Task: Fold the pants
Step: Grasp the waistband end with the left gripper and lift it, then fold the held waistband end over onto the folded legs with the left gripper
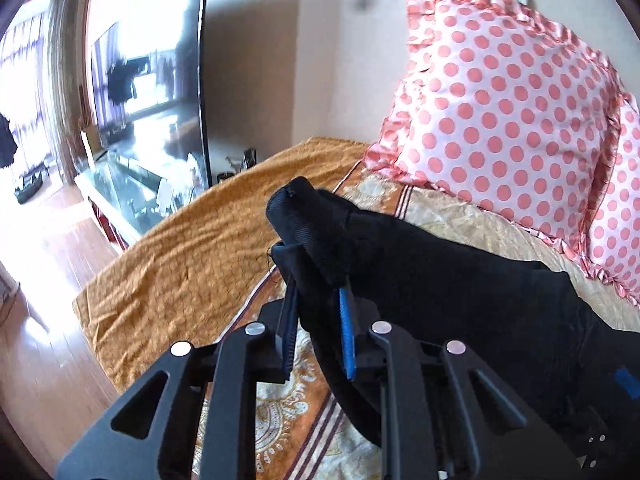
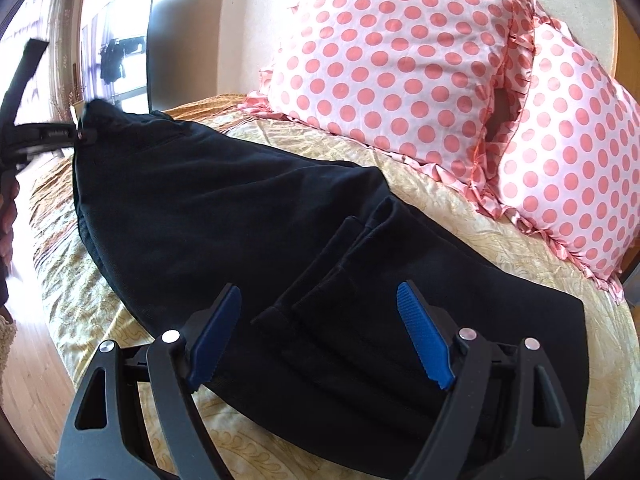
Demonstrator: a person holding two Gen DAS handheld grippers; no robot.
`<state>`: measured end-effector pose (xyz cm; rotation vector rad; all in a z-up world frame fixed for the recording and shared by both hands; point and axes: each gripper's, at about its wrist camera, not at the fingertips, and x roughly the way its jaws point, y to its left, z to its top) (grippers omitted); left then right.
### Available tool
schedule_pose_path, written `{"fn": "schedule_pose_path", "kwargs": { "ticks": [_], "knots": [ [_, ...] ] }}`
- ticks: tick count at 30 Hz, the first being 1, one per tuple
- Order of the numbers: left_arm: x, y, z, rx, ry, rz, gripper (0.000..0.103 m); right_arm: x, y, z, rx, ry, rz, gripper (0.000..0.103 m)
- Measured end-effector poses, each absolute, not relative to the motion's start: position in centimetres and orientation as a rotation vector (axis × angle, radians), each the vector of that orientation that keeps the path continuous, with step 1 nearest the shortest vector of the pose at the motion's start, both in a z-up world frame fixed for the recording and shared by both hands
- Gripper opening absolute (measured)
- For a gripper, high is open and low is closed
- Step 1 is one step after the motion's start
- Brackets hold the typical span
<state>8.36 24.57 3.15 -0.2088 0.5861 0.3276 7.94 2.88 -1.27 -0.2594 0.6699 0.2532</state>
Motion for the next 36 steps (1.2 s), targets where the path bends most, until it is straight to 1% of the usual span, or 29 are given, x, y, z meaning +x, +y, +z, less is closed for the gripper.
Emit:
{"fn": "schedule_pose_path", "kwargs": {
  "ticks": [3, 7, 11, 16, 19, 24, 30, 33, 36],
  "knots": [
    [8.7, 22.1, 5.2, -0.157, 0.541, 0.288, 0.017, 7.6, 1.5, -0.9, -0.241, 0.658, 0.234, 0.083],
    [9.3, 19.3, 7.4, -0.127, 0.496, 0.225, 0.016, 7.3, -1.3, -0.6, -0.205, 0.647, 0.186, 0.087],
    [9.7, 16.1, 9.8, -0.105, 0.454, 0.146, 0.016, 7.0, -4.2, -0.5, -0.164, 0.649, 0.133, 0.087],
    [9.4, 9.7, 13.1, -0.033, 0.386, 0.023, 0.016, 6.4, -8.3, -0.3, -0.097, 0.639, 0.055, 0.087],
    [9.0, 4.8, 14.0, 0.011, 0.369, -0.082, 0.016, 5.9, -10.6, -0.2, -0.067, 0.632, 0.009, 0.087],
    [9.1, -3.1, 12.9, 0.026, 0.400, -0.284, 0.016, 4.6, -14.9, -0.4, -0.009, 0.625, -0.080, 0.087],
    [10.7, -9.8, 8.0, 0.018, 0.545, -0.448, 0.016, 2.7, -20.1, -1.1, 0.039, 0.638, -0.204, 0.088],
    [10.8, -12.8, 6.8, 0.051, 0.544, -0.452, 0.016, 1.9, -22.0, -1.5, 0.056, 0.646, -0.249, 0.088],
    [10.4, -14.5, 7.3, 0.052, 0.536, -0.492, 0.016, 1.2, -23.3, -1.7, 0.063, 0.646, -0.282, 0.088]
  ]
}}
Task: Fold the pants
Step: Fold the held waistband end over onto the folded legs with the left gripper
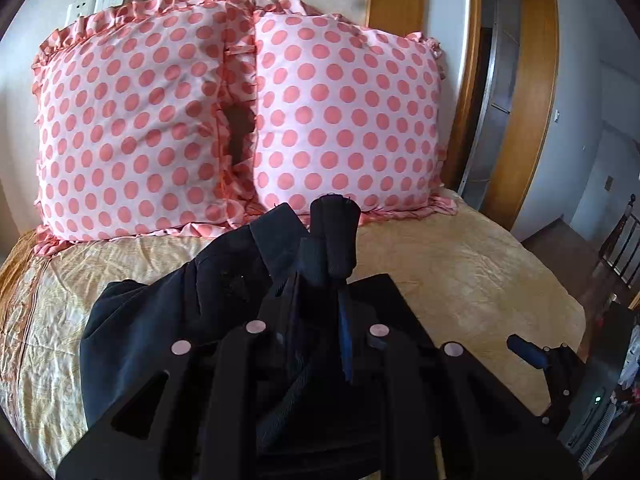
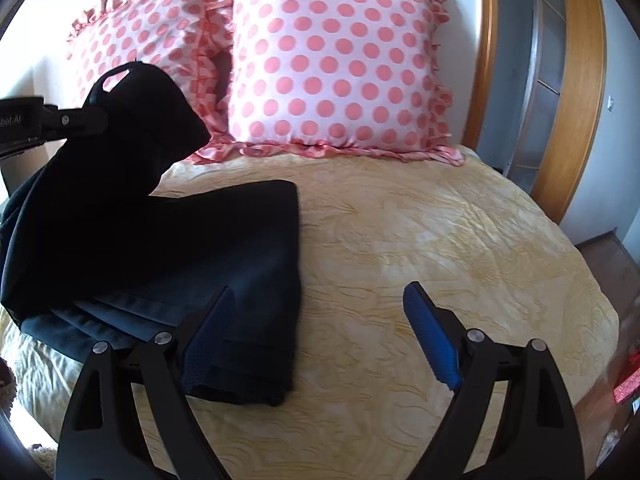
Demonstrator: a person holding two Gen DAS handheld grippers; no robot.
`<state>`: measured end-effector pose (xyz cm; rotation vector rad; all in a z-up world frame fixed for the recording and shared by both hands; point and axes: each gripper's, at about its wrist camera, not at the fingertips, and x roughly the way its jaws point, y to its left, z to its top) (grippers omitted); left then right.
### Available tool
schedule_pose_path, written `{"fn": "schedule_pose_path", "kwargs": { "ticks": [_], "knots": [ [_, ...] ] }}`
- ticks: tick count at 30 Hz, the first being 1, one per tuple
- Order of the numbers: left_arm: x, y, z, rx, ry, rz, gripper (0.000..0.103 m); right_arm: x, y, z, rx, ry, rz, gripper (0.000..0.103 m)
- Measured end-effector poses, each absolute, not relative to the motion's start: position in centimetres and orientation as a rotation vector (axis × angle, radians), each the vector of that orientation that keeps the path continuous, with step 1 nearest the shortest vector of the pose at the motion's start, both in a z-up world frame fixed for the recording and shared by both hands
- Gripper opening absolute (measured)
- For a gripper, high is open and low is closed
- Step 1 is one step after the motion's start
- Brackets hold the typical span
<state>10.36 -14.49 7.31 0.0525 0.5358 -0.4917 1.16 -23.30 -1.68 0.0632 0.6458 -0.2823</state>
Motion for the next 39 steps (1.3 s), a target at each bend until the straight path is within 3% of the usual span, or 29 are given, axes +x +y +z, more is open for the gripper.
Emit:
{"fn": "schedule_pose_path", "kwargs": {
  "ticks": [9, 13, 21, 24, 29, 34, 39],
  "knots": [
    [8.8, -21.5, 2.3, 0.211, 0.604, -0.539, 0.016, -0.3, -26.2, -2.0, 0.072, 0.635, -0.364, 0.088],
    [7.4, -22.9, 0.4, 0.305, 0.553, -0.489, 0.017, -0.6, -27.1, -1.9, 0.088, 0.636, -0.386, 0.088],
    [6.5, -23.7, -1.6, 0.344, 0.564, -0.450, 0.025, -1.1, -27.2, -1.5, 0.091, 0.619, -0.407, 0.088],
    [6.6, -23.3, -1.6, 0.301, 0.602, -0.472, 0.045, -1.5, -27.7, -1.1, 0.095, 0.611, -0.431, 0.088],
    [5.5, -21.0, 0.0, 0.190, 0.590, -0.547, 0.091, -2.1, -28.4, -0.2, 0.104, 0.584, -0.458, 0.088],
    [4.2, -16.6, 2.9, 0.119, 0.556, -0.596, 0.099, -1.4, -26.8, 1.4, 0.068, 0.540, -0.406, 0.088],
    [6.7, -9.4, 4.7, -0.046, 0.559, -0.486, 0.099, 0.8, -23.1, 2.9, 0.034, 0.494, -0.226, 0.087]
  ]
}}
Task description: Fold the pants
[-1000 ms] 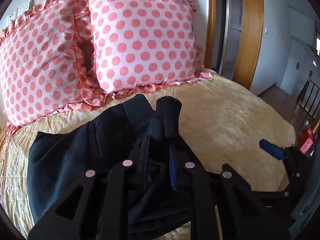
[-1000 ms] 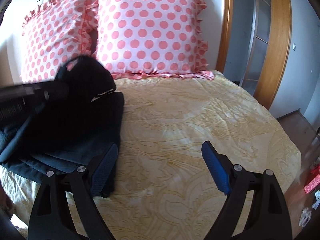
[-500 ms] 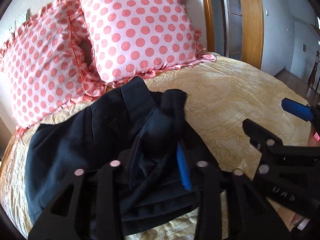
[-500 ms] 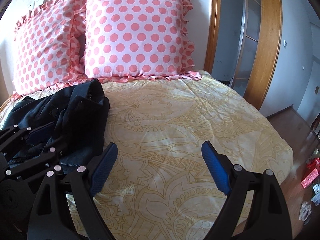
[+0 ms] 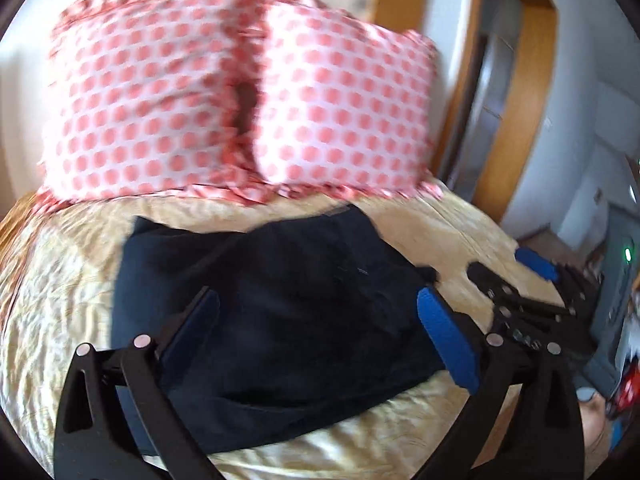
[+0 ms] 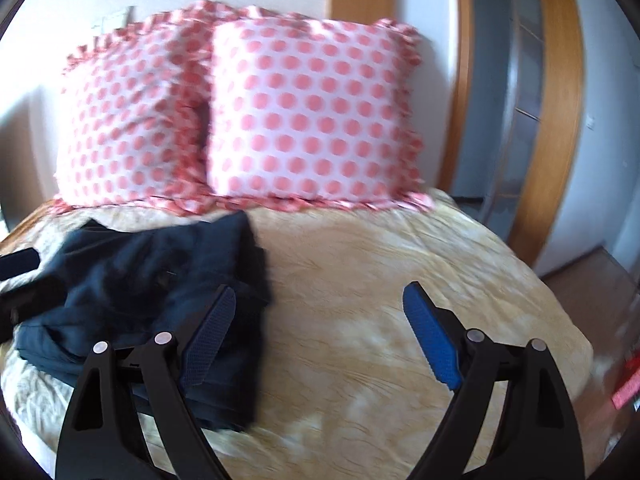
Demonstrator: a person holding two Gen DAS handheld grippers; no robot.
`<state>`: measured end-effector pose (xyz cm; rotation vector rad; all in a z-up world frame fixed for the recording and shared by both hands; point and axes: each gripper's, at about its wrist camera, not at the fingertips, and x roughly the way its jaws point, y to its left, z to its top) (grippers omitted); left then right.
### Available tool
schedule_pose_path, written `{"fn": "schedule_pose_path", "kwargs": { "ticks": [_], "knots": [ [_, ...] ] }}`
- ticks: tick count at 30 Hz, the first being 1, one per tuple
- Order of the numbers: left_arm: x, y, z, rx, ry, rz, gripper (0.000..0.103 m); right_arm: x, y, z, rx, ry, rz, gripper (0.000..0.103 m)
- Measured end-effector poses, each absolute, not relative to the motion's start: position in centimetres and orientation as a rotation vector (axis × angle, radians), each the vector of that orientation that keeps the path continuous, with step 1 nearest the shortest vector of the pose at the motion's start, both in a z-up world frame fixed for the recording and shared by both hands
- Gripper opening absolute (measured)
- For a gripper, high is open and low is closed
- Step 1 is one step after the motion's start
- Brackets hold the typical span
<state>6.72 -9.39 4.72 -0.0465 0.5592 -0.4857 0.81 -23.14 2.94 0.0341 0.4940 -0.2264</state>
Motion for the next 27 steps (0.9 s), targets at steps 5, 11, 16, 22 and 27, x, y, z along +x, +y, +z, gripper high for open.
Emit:
{"fn": "schedule_pose_path", "kwargs": {
  "ticks": [5, 11, 16, 22, 27],
  "knots": [
    [8.1, -6.5, 4.6, 0.024, 0.515, -0.320, 0.099, 4.4, -19.2, 3.6, -0.013, 0.501, -0.103, 0.084],
    [8.4, -6.7, 2.2, 0.145, 0.541, -0.236, 0.099, 7.0, -16.7, 1.8, -0.037, 0.579, -0.034, 0.083],
    [10.1, -6.9, -1.4, 0.132, 0.688, -0.232, 0.100, 8.2, -17.6, -3.2, -0.005, 0.783, -0.040, 0.085],
    [10.3, -7.0, -3.8, 0.119, 0.752, -0.211, 0.101, 7.8, -17.8, -3.9, 0.012, 0.787, -0.036, 0.086],
    [10.7, -5.5, -1.2, 0.069, 0.725, -0.216, 0.101, 7.2, -18.2, -0.7, 0.020, 0.691, -0.039, 0.085]
  ]
}}
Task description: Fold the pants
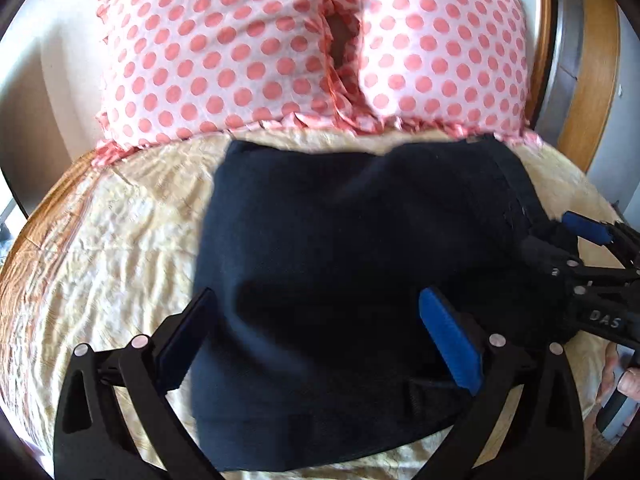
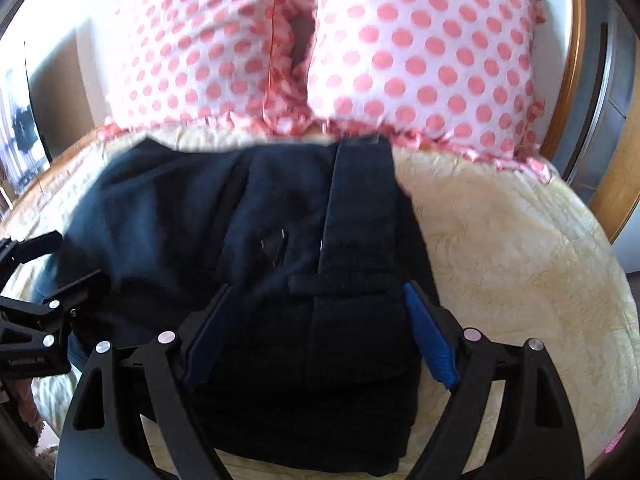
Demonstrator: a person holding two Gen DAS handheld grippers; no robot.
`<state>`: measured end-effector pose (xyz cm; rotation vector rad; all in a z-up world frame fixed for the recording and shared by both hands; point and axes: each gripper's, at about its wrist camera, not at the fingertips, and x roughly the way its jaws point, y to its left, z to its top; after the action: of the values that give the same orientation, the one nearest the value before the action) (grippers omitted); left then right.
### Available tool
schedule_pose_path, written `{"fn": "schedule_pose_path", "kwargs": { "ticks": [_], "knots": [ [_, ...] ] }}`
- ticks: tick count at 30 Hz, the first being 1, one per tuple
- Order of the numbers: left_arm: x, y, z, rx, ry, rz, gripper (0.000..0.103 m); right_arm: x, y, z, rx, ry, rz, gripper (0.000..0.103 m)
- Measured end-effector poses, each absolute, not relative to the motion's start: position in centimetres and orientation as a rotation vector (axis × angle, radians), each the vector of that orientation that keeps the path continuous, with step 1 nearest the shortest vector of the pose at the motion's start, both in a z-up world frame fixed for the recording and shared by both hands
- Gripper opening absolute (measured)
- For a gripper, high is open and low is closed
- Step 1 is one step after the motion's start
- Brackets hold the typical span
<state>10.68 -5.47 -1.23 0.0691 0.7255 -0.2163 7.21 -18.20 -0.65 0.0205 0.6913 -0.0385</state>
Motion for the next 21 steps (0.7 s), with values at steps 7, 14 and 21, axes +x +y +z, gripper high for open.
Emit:
{"fn": "schedule_pose_path", "kwargs": {
  "ticks": [7, 14, 21],
  "knots": [
    [15.0, -5.5, 1.9, 0.108, 0.654, -0.118, 0.101, 11.7, -18.2, 1.7, -0.041, 0.672, -0.084, 0.085],
    [17.6, -6.6, 2.0, 0.106, 0.662, -0.104, 0.101, 14.1, -17.9, 1.3, -0.047, 0.694, -0.060, 0.085],
    [18.9, -7.0, 0.2, 0.110, 0.718, -0.082, 0.101, 15.6, -16.8, -0.7, -0.084, 0.797, -0.027, 0.085]
  ]
}}
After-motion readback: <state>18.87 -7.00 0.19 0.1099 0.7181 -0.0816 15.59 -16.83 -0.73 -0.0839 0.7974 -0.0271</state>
